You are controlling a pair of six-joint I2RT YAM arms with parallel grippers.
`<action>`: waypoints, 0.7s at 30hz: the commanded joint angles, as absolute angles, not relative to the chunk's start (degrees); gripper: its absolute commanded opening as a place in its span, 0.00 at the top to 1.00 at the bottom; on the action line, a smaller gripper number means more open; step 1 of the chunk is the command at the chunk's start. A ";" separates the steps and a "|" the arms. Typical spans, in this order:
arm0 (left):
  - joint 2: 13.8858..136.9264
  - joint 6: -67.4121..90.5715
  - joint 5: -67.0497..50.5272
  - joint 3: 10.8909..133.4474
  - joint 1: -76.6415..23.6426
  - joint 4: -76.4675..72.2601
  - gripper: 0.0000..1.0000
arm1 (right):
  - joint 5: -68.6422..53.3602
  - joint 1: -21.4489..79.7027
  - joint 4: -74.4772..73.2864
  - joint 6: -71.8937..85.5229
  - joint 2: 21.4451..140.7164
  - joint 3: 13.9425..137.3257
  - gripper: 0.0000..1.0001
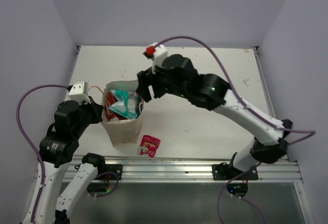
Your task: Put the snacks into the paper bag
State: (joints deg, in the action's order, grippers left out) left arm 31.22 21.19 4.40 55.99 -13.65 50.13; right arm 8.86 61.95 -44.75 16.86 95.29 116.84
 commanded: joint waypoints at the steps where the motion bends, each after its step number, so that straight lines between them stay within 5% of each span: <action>1: 31.55 19.69 2.55 55.11 -14.06 47.55 1.00 | 13.62 62.31 -45.26 16.43 80.88 99.99 0.27; 6: 32.17 19.16 2.02 55.11 -14.06 47.72 1.00 | 9.94 63.37 -41.59 22.67 66.74 66.09 0.28; 9: 32.87 18.64 1.85 55.37 -14.06 47.81 1.00 | 9.14 64.69 -35.70 25.13 64.16 56.72 0.29; 21: 33.40 18.72 1.14 54.58 -14.15 48.34 1.00 | 9.49 70.13 -12.14 22.33 82.23 55.19 0.30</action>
